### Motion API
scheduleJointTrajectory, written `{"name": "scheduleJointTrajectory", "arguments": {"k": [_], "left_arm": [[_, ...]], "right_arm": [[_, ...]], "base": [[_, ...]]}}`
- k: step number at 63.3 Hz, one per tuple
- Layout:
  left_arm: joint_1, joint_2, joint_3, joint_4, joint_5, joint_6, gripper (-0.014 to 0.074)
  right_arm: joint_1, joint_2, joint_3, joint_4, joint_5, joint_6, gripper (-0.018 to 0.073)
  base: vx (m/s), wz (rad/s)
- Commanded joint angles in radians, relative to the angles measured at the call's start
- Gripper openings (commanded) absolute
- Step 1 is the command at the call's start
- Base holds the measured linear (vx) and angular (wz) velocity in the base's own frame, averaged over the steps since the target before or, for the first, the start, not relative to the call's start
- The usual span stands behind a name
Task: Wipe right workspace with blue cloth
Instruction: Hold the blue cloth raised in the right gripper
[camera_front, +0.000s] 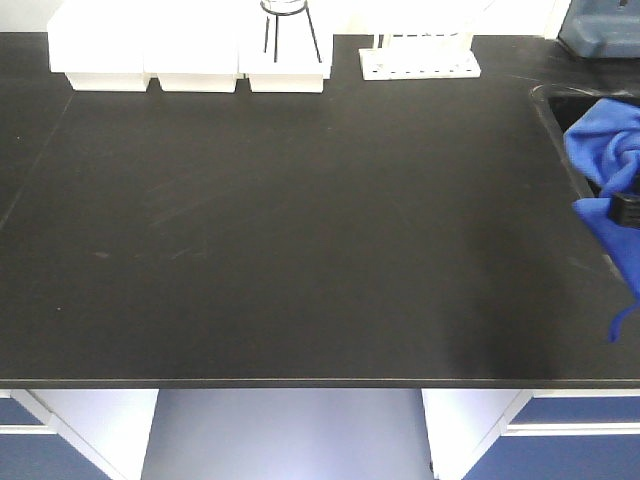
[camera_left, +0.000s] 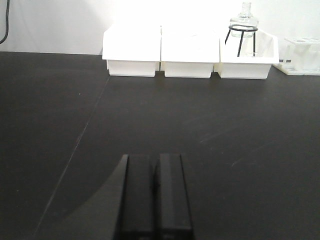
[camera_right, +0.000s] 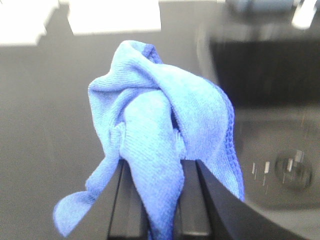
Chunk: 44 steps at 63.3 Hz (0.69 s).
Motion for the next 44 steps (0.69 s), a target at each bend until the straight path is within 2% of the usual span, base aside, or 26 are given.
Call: {"name": "scheduleJointTrajectory", "arguments": {"k": [1, 21, 44], "left_arm": [[0.005, -0.016, 0.030, 0.001, -0.079, -0.008, -0.0006], [0.005, -0.016, 0.030, 0.001, -0.079, -0.008, -0.0006], [0.005, -0.016, 0.030, 0.001, -0.079, -0.008, -0.0006]], "right_arm": [[-0.005, -0.069, -0.027, -0.001, -0.028, -0.010, -0.0008], [-0.005, -0.193, -0.027, -0.001, 0.124, -0.010, -0.0008], [-0.005, -0.200, -0.027, -0.001, 0.145, -0.010, -0.0008]], "base": [[0.00, 0.00], [0.00, 0.00], [0.00, 0.00]]}}
